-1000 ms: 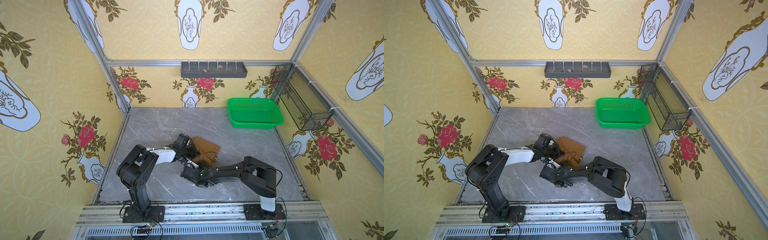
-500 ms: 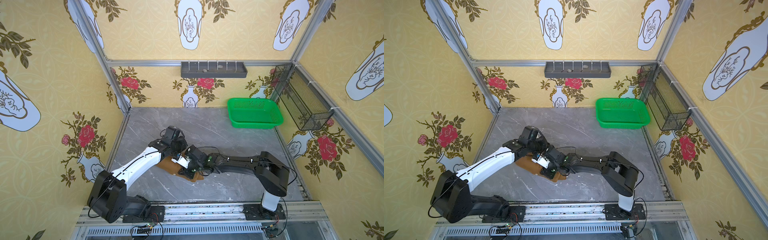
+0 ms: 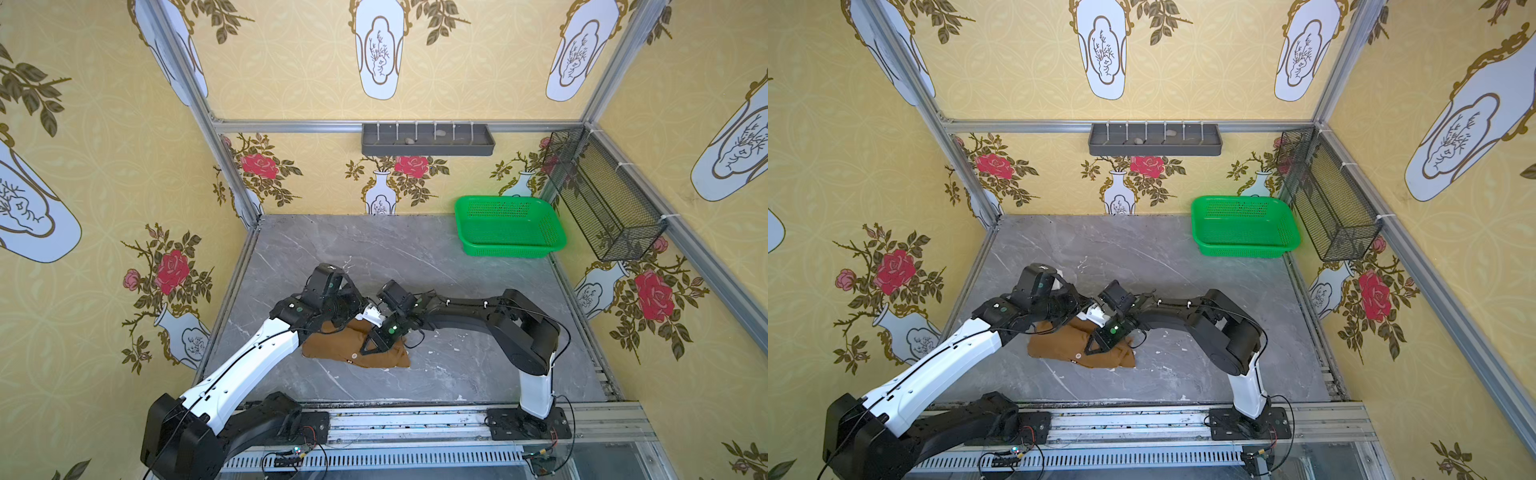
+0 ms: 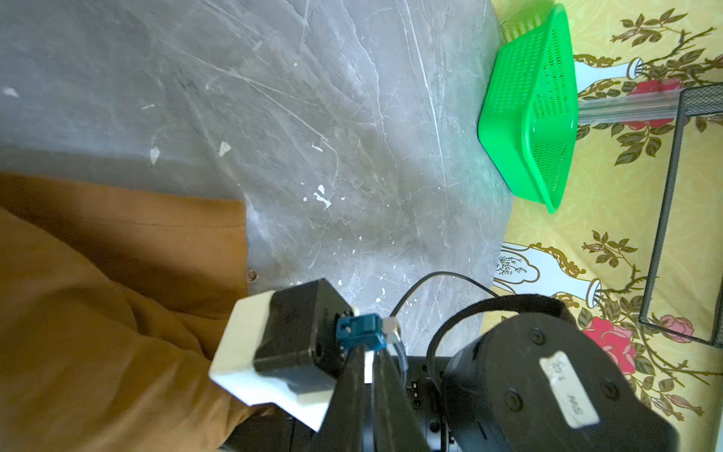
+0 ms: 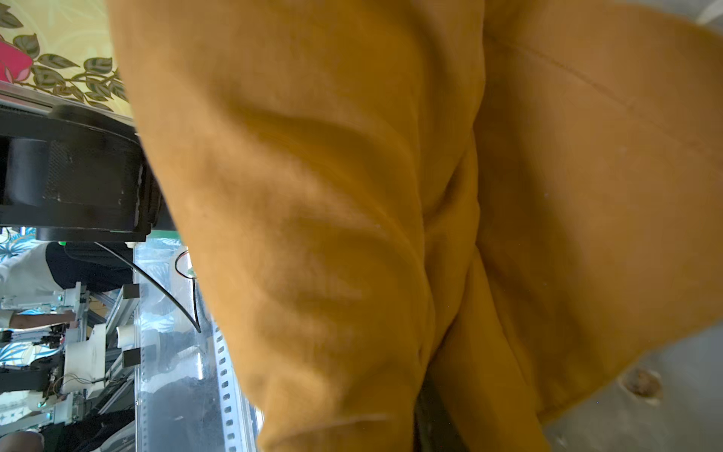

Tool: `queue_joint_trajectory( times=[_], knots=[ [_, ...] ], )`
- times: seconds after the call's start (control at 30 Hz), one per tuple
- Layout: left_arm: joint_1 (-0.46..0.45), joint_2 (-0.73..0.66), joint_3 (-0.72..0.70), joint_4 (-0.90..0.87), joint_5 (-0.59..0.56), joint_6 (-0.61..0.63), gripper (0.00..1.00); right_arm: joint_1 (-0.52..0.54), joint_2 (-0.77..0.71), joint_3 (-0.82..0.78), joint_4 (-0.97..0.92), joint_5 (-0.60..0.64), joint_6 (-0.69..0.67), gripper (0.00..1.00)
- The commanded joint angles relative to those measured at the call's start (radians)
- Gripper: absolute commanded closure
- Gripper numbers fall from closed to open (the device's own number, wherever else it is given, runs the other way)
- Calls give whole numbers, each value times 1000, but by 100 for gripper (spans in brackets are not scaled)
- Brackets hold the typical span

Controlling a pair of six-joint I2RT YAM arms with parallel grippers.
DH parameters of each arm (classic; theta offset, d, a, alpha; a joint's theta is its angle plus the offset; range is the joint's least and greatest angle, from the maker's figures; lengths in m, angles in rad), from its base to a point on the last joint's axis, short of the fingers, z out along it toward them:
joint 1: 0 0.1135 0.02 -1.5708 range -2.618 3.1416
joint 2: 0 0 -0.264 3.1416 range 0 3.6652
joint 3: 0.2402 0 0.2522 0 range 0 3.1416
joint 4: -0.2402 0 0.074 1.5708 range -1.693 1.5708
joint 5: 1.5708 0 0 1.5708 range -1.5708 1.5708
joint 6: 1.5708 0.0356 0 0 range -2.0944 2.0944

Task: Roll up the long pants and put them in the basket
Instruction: Roll the long pant at the center of the board.

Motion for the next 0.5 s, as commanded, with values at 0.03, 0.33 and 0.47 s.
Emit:
queue_joint_trajectory(
  times=[0.03,0.33,0.47],
  knots=[
    [-2,-159,-91,-266,-73,-83,89,2,54,7,-280,124,50,86],
    [-1,-608,-207,-537,-265,-195,84,-18,187,117,-354,61,50,86],
    [-1,-587,-240,-492,-256,-202,84,-17,242,167,-387,48,52,86]
  ],
)
